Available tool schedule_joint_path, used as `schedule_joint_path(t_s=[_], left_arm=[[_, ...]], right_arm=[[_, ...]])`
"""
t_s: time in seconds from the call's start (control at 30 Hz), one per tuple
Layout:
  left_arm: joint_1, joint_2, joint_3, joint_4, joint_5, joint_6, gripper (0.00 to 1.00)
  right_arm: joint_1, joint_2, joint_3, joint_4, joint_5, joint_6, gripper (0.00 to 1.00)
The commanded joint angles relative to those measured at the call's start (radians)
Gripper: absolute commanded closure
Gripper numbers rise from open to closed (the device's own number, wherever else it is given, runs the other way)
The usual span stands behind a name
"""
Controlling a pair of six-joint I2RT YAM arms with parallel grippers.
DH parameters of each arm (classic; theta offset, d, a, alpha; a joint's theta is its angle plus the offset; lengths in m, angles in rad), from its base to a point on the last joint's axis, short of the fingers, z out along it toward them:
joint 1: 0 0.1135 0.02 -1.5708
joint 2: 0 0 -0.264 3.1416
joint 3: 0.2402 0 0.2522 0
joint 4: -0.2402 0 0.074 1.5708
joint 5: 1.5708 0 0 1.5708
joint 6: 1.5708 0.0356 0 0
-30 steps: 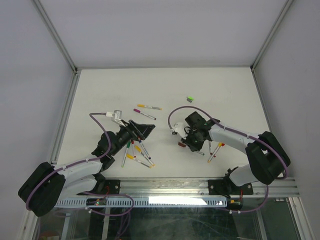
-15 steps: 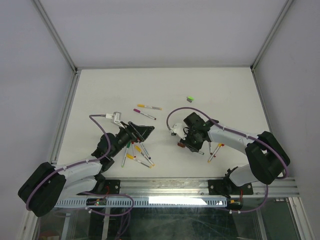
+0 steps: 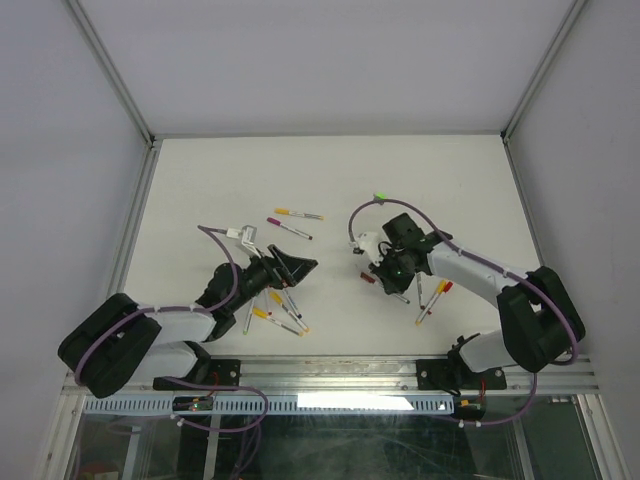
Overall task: Open the pen caps
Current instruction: Pick up the pen from the center of the board, then open the pen cap from the pen.
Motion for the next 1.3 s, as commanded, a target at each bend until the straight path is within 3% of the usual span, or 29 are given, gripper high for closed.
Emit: schedule_joint_path(t_s=[0.0,0.27,0.53,0.77,0.93,1.27], left_arm=[[-0.052,0.099,0.048,0.190,0.017,-0.070,0.03],[-0.191,0.379,0.146,0.374,-0.138,-0.165,0.07],[-0.255,0.648,0.256,0.593,-0.265,-0.255,0.11],[-0.310,0.714,0.369,0.543,-0.362,-0.257,0.17],[-0.331,0.750,0.403,0.512,-0.394,-0.289,0.32],[-0.354,0.775,0.421,0.500,-0.401,-0.310,0.51]], right_arm=[[-0.054,-0.091,0.057,0.007,-0.147,0.038,1.00],[-0.106,-0.145,0.067,0.030,-0.231,0.076,1.00],[-0.126,-0.154,0.069,0.033,-0.278,0.083,1.00],[-0.128,-0.153,0.070,0.033,-0.282,0.085,1.00],[-0.131,-0.154,0.072,0.034,-0.281,0.086,1.00],[-0.133,-0.152,0.071,0.038,-0.272,0.092,1.00]])
